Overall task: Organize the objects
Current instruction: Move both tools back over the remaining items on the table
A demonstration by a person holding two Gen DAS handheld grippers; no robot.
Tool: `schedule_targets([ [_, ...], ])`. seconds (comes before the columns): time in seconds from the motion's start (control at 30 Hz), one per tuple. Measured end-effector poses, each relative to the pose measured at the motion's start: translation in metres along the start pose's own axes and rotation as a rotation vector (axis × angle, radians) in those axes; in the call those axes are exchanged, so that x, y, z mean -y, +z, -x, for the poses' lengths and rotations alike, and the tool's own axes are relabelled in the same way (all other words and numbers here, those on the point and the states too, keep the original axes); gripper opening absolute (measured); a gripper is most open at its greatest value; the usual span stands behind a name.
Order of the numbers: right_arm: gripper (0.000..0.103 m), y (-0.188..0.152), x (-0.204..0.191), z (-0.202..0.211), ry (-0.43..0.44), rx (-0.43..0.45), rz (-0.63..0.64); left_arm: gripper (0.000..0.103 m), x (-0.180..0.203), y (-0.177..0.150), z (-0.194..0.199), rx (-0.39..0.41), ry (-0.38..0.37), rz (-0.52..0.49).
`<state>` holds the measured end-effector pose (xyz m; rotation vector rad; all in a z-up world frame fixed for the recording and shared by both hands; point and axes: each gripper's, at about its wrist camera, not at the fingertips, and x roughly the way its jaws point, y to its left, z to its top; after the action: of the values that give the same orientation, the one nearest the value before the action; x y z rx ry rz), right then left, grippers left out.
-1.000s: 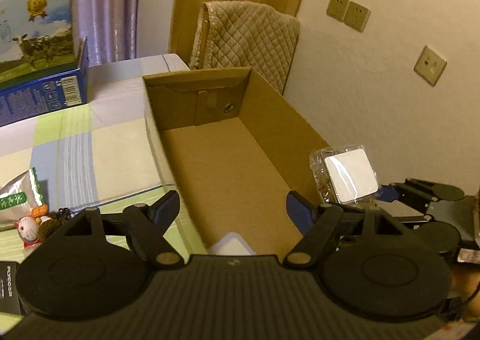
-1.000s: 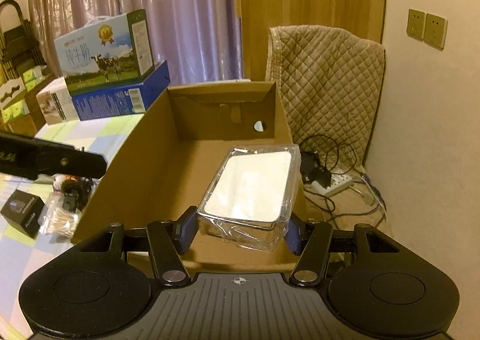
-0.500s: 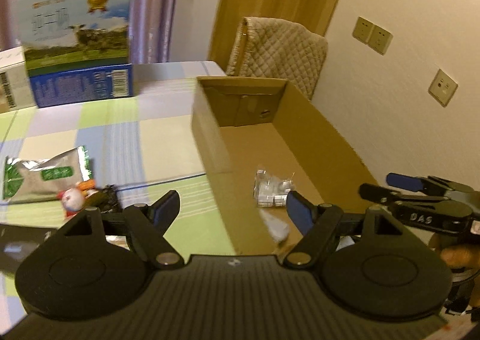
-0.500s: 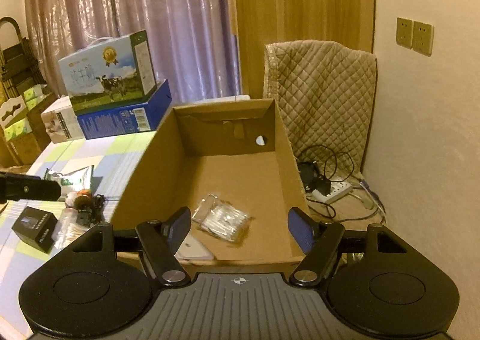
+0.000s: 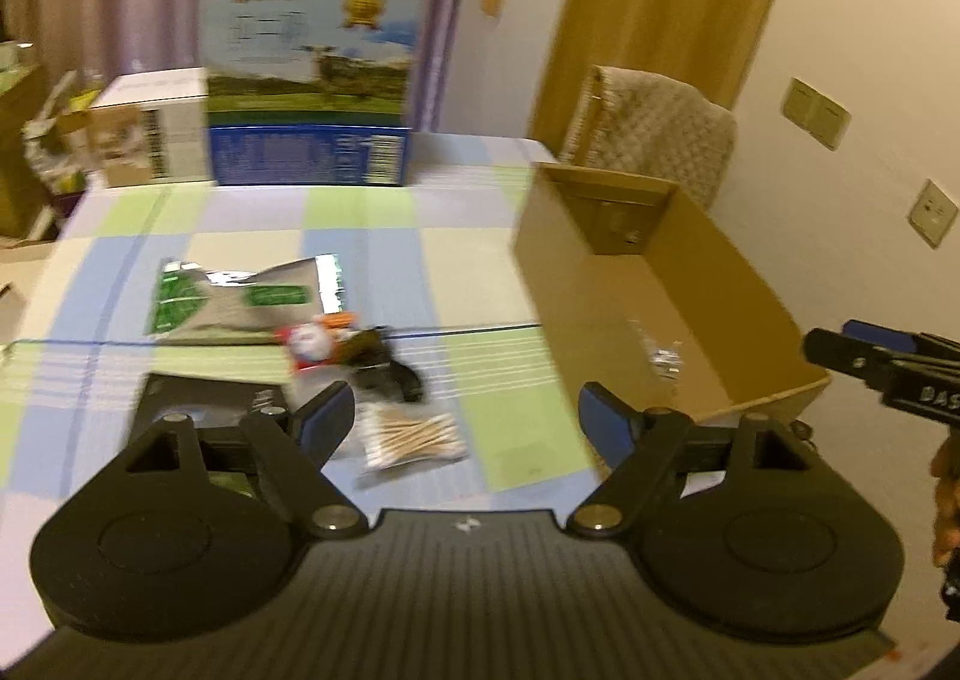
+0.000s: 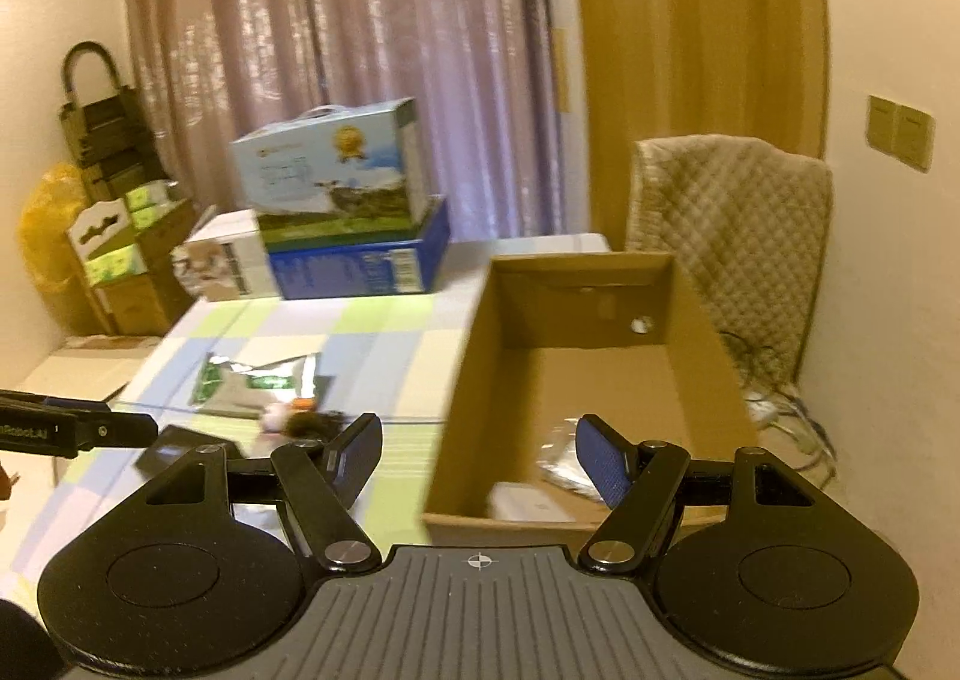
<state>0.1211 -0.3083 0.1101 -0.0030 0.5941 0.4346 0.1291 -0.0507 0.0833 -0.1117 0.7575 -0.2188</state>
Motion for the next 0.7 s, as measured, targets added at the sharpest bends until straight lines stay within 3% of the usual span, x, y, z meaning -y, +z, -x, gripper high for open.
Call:
schedule_targets([
  [0.37,0.069,-0.015,-0.064,-0.007,0.102,-0.04,0.048,0.089,-0.08,-0.028,0.049,0.026,0.165,0.07],
  [0.7,0.075,-0.031,-0.096,-0.026,0.163,-0.118,0.195,0.1,-0.108,-0.048,0.056,-0.005,0.198,0.024],
])
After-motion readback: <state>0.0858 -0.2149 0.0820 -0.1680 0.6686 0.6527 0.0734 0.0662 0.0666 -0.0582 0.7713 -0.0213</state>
